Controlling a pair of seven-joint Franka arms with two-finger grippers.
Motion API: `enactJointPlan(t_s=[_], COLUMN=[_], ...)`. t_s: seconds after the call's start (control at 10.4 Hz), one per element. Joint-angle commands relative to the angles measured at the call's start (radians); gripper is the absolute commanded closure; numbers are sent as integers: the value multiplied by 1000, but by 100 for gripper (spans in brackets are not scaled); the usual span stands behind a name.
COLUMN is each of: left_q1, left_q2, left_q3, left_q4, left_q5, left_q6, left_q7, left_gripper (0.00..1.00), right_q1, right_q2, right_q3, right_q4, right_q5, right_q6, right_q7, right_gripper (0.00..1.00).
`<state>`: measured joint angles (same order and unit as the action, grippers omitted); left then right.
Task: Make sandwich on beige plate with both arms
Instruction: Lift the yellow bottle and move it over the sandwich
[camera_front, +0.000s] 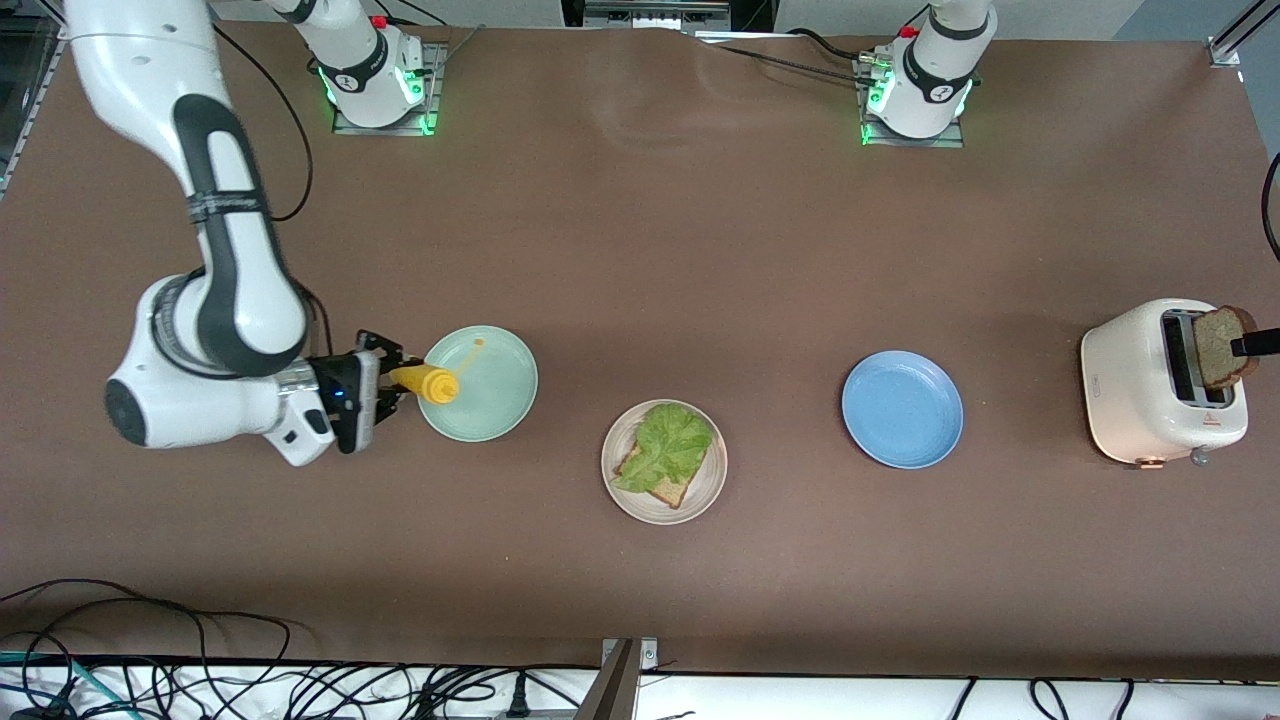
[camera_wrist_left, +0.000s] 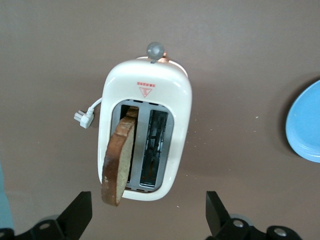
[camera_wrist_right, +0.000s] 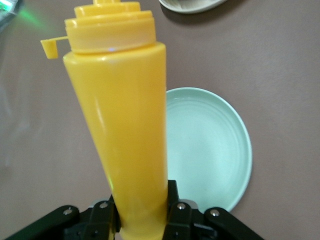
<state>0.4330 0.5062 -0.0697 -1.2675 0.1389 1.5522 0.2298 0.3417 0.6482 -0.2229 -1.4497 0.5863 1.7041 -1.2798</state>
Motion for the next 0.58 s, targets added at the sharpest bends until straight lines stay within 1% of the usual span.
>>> enactJointPlan(t_s=[0.0,0.19,0.39,0.48], left_q1=[32,49,64,66], left_q2=[32,61,87,100], left_q3=[-5,-4,-4,-2], left_q4=[-4,-4,-7,-10], left_q5=[-4,-1,-1,-1], left_q6=[8,8,6,5], left_q7=[25,25,25,25], left_gripper=[0,0,1,5], right_q1=[252,431,589,649], right_q2=[11,77,149,195], right_q3=[-201,-332,-438,-491], right_q4=[18,95,155,187], right_q5=[-39,-72,-141,-151], right_q6=[12,3,-4,-9], right_q7=[182,304,394,404], right_gripper=[100,100,100,100])
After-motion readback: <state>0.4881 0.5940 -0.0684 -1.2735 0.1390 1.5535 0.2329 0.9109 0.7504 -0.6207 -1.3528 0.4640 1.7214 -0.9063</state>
